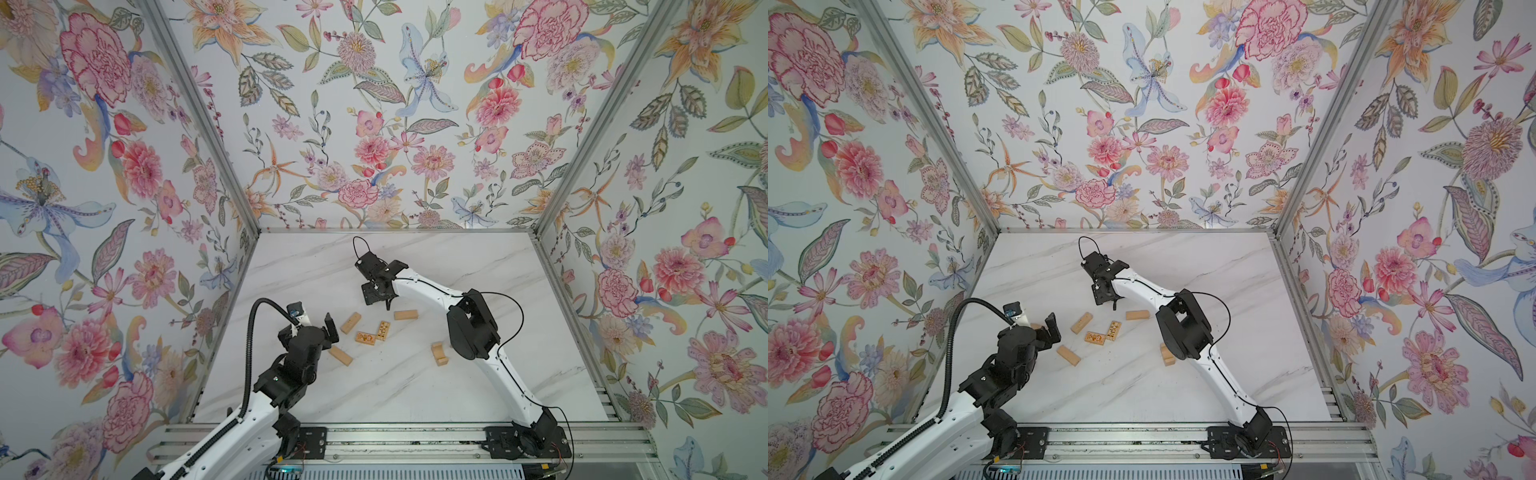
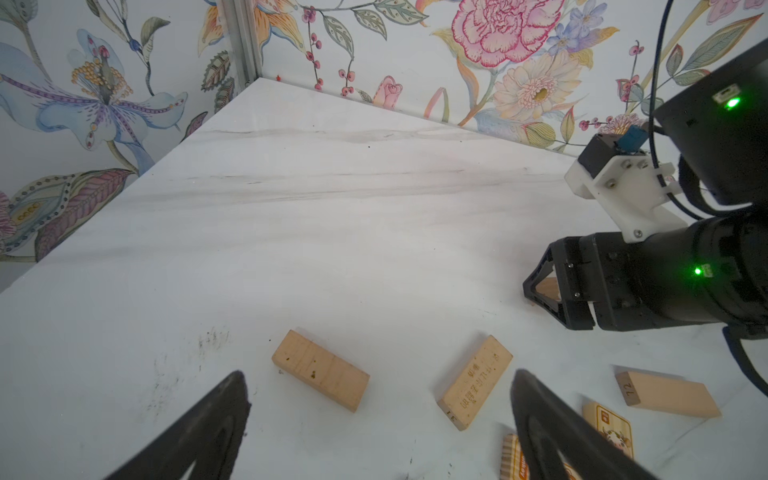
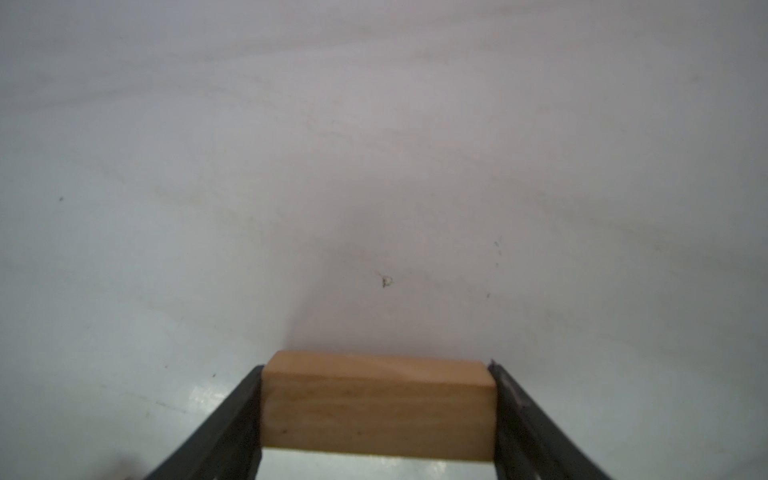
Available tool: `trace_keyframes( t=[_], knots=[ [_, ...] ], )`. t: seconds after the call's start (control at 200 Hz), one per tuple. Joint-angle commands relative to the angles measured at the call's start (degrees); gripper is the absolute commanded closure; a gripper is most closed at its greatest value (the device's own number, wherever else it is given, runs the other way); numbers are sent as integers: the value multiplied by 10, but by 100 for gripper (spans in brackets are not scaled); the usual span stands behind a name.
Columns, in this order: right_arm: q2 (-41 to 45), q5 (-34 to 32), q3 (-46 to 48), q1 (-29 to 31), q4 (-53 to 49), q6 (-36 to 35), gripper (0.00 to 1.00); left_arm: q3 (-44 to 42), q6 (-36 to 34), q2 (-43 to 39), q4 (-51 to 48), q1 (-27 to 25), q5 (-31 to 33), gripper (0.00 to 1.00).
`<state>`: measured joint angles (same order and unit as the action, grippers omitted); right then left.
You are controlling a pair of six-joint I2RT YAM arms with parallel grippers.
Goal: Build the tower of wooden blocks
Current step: 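Close the right gripper on the plain wooden bar and lift it, then carry the bar with the right gripper toward another plain bar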
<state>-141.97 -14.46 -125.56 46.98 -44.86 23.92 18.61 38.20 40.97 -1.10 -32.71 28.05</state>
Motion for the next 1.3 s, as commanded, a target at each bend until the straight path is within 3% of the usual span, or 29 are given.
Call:
trace_keyframes(
  t=[0.0,0.27,0.47,0.856,1.046,1.191,1.296],
  knots=[
    [51,-11,21,-24,-15,13,36,-11,2,14,43,-7,-51,1],
    [96,-12,117,-66,17,26,36,-1,-53,26,103,-49,-97,1],
    [126,27,198,-95,84,29,35,11,-64,58,135,-88,-122,1],
    [114,54,218,-126,112,18,34,85,-102,186,161,-209,-106,1],
    [110,68,212,-130,117,7,28,91,-95,202,155,-216,-96,1],
    [111,75,210,-131,117,5,13,96,-96,199,142,-216,-86,1],
    [123,77,215,-130,117,7,9,103,-102,195,127,-216,-81,1]
  ],
)
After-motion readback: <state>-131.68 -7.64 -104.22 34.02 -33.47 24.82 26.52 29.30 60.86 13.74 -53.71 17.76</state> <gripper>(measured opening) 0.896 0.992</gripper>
